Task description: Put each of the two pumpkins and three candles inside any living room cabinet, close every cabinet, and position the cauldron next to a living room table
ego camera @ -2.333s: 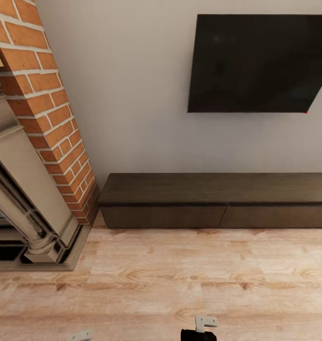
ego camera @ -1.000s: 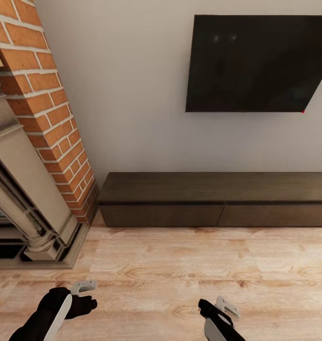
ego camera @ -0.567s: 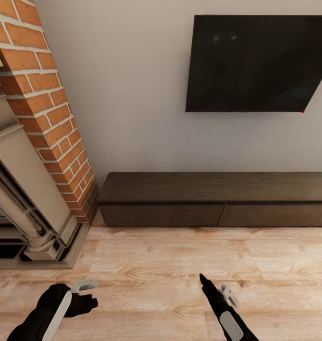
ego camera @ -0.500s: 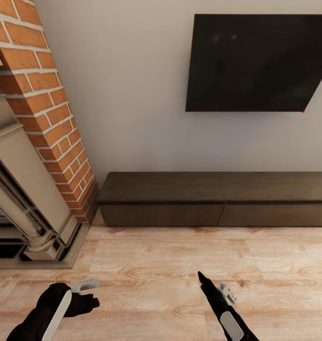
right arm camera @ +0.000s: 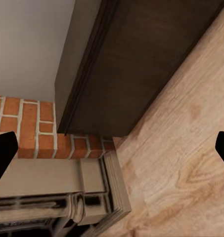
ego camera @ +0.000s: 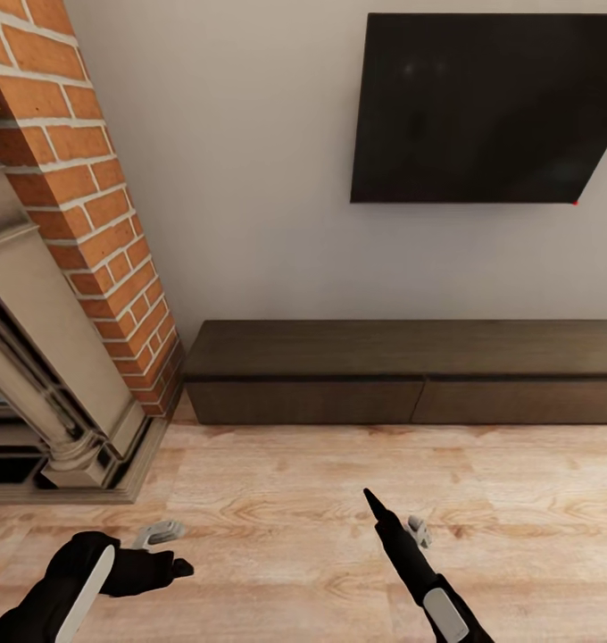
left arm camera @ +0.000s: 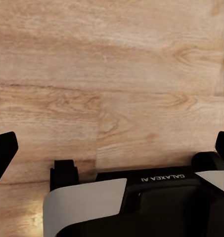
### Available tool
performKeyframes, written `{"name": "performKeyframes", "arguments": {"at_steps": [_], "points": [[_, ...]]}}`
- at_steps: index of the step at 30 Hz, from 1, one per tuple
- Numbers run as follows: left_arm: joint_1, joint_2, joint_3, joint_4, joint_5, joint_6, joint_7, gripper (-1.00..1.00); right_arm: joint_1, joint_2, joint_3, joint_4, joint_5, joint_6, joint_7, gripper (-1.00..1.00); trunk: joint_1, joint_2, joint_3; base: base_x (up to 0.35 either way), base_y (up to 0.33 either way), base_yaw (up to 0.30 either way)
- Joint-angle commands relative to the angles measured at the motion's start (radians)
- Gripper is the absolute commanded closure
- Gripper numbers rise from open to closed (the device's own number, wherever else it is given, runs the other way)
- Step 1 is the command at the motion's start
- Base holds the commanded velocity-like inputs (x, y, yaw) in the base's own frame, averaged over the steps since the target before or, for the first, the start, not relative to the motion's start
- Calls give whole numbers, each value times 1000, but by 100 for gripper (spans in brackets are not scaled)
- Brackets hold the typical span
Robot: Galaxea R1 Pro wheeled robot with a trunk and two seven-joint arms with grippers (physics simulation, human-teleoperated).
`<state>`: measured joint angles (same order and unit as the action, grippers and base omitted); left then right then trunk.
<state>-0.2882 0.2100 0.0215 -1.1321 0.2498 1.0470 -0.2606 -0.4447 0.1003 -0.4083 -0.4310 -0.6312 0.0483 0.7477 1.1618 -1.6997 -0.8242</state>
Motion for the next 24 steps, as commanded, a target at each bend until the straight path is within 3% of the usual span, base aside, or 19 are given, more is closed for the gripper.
{"name": "performKeyframes", "arguments": {"at_steps": [1,4,8,11,17,21,24], "points": [[0,1,0,0,0,0,-9,-100,-1,0,-3,-1,0,2,4,-100,4,-7,-3,0,0,0],[0,5,0,0,0,0,-31,-100,-1,3,-9,-1,0,-4,5,-100,15,-28,-13,0,0,0],[0,29,1,0,0,0,-90,-100,-2,11,-31,0,-1,-43,-3,-100,31,-56,-25,0,0,0],[0,42,0,0,-1,0,-140,-100,-2,11,-80,5,-3,-62,-15,-100,42,-77,-35,0,0,0],[0,46,0,0,-3,0,-161,-100,-2,14,-181,14,-3,-67,-81,-100,65,-119,-53,0,0,0],[0,47,0,1,-2,0,-163,-100,-2,16,-185,9,5,-65,-104,-100,81,-147,-66,0,0,0],[0,48,0,1,-1,0,-168,-100,-4,40,-165,8,10,-71,-120,-100,92,-168,-75,0,0,0]]}}
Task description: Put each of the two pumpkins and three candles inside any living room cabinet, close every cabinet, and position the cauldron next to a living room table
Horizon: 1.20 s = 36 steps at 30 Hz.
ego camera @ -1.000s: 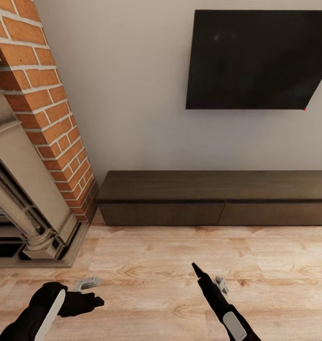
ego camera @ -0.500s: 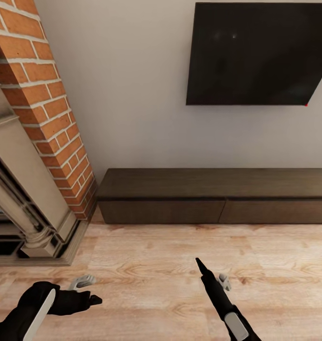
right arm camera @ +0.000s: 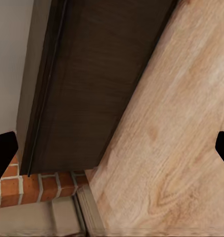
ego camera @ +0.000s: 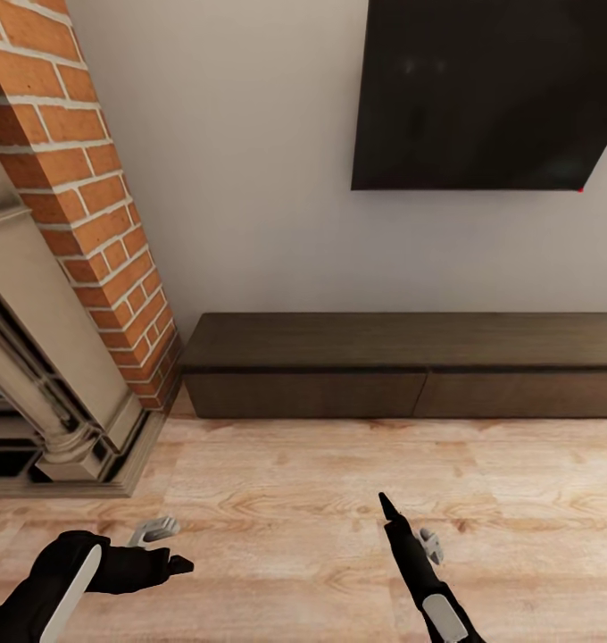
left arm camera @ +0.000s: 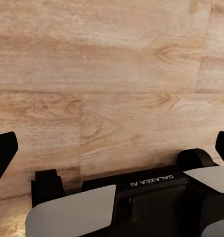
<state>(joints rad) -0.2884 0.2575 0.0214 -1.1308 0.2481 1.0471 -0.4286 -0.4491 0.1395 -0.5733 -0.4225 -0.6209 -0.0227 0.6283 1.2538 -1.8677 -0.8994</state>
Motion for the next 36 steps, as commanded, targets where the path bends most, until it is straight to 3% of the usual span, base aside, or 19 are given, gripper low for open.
{"name": "performKeyframes", "arguments": {"at_steps": [1,2,9,20,24,27,30,33,36], "points": [[0,0,0,0,1,0,-8,-100,-5,18,7,-2,1,-2,-11,-100,4,-7,-3,0,0,0],[0,1,0,0,0,0,-20,-100,-15,33,12,-8,2,-6,-24,-100,8,-14,-6,0,0,0],[-1,3,0,0,-1,0,-98,-100,-86,35,37,13,-2,-62,-124,-100,35,-63,-28,0,0,0],[-12,4,0,8,-2,0,-123,-100,-94,35,33,88,-5,-77,-171,-100,77,-140,-63,0,0,0],[-13,63,4,3,2,0,-128,-100,-94,35,35,89,-6,-101,-188,-100,92,-168,-75,0,0,0],[-14,74,6,0,2,0,-181,-100,-90,35,11,91,-23,-109,-105,-100,104,-189,-85,0,0,0],[-14,81,5,-1,0,0,-221,-100,-85,35,-34,97,-61,-104,74,-100,115,-210,-94,0,0,0],[-15,85,5,-2,0,0,-232,-100,-83,35,-49,108,-76,-72,195,-100,127,-231,-104,0,0,0],[-15,87,5,-4,1,0,-245,-100,-82,35,-56,114,-82,-21,242,-100,138,-252,-113,0,0,0]]}}
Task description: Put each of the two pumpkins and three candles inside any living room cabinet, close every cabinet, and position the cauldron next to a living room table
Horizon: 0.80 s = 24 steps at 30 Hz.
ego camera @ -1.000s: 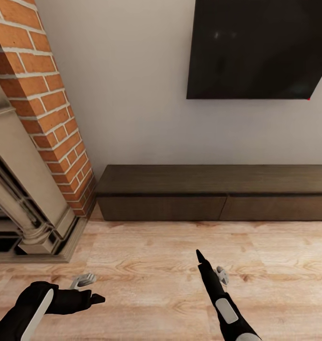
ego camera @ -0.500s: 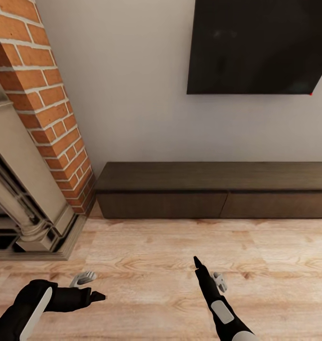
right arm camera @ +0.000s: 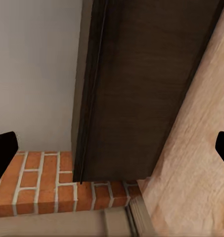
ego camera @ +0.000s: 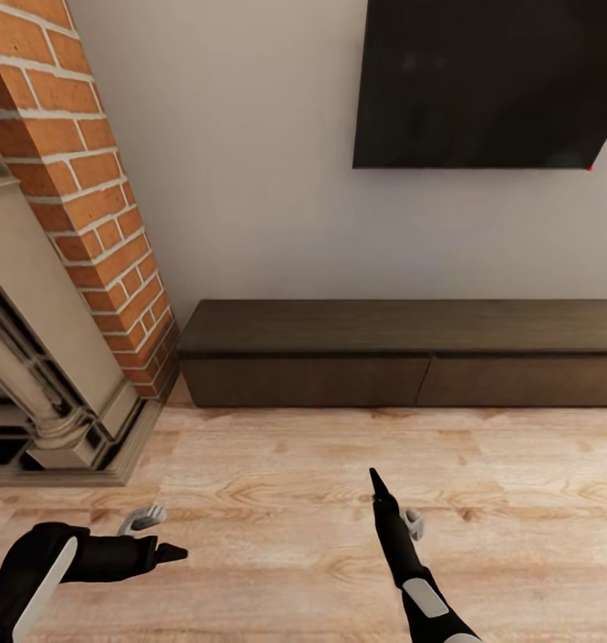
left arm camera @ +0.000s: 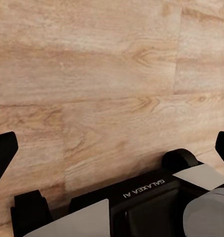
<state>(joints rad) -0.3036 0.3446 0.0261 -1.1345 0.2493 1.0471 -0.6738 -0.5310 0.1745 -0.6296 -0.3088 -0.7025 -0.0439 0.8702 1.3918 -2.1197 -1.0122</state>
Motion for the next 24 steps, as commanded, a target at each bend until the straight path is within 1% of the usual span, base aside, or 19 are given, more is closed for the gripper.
{"name": "performKeyframes", "arguments": {"at_steps": [1,2,3,4,7,9,12,19,21,24], "points": [[0,1,0,0,0,0,-20,-100,0,0,-2,1,-2,14,9,-100,4,-7,-3,0,0,0],[0,2,0,0,0,0,-30,-100,0,0,-2,1,-2,17,10,-100,8,-14,-6,0,0,0],[0,12,1,-1,-1,0,-75,-100,0,0,-3,2,-2,22,14,-100,12,-21,-9,0,0,0],[0,17,1,-1,-1,0,-92,-100,0,0,-3,2,-2,23,15,-100,15,-28,-13,0,0,0],[0,55,0,-1,-3,0,-206,-100,0,0,2,0,3,17,17,-100,27,-49,-22,0,0,0],[0,75,0,-1,-6,0,-268,-100,-1,0,6,-1,8,12,17,-100,35,-63,-28,0,0,0],[0,87,0,-1,-6,0,-306,-100,-1,0,7,0,4,11,17,-100,46,-84,-38,0,0,0],[0,93,5,-1,-3,0,-331,-100,-1,0,0,2,-4,17,23,-100,46,-84,-38,0,0,0],[0,94,18,-1,-3,0,-350,-100,-1,0,-1,2,-11,20,24,-100,46,-84,-38,0,0,0],[0,94,44,-1,-5,0,-393,-100,0,0,-1,3,-37,22,25,-100,46,-84,-38,12,0,0]]}}
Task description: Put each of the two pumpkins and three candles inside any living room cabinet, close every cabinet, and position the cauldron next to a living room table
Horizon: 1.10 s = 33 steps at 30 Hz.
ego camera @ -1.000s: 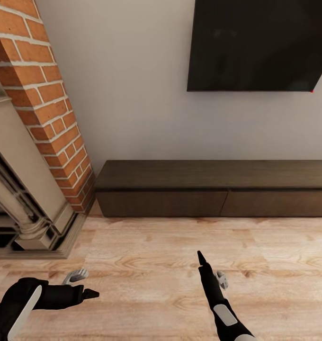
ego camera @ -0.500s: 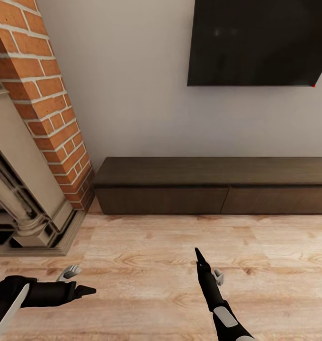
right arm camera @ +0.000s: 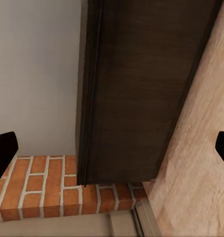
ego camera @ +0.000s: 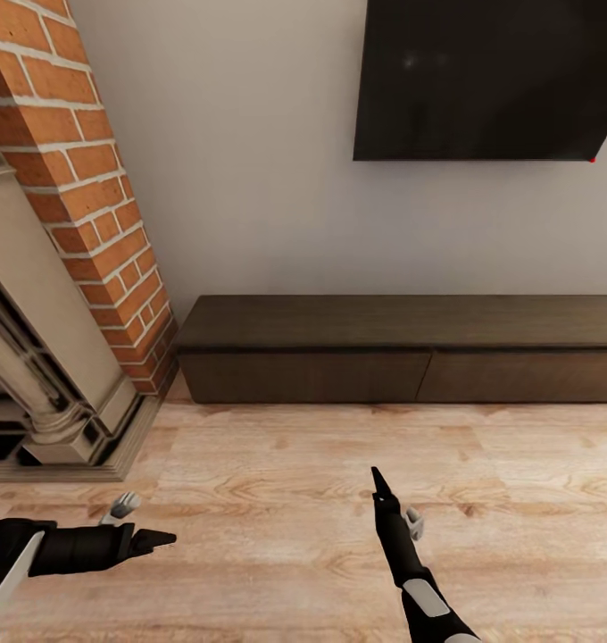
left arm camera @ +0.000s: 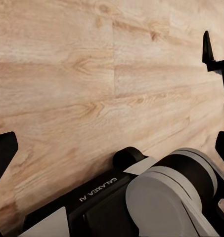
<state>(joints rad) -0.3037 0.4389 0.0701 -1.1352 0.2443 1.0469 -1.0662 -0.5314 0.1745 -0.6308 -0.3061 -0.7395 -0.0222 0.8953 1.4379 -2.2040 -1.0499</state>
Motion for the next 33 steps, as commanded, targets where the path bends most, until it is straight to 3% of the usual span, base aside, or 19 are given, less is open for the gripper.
{"name": "performKeyframes", "arguments": {"at_steps": [1,4,8,33], "points": [[0,1,10,0,-2,0,-16,-100,0,0,0,0,-17,1,0,-100,0,0,0,120,0,0],[0,-1,24,0,-8,-1,-38,-100,1,0,0,1,-61,3,-2,-100,0,0,0,237,0,0],[0,0,27,0,-9,-2,-45,-100,1,0,0,1,-78,5,-3,-100,0,0,0,281,-24,0],[0,0,28,0,-10,-3,-47,-100,2,0,2,1,-83,8,-6,-100,0,0,0,286,-117,0]]}}
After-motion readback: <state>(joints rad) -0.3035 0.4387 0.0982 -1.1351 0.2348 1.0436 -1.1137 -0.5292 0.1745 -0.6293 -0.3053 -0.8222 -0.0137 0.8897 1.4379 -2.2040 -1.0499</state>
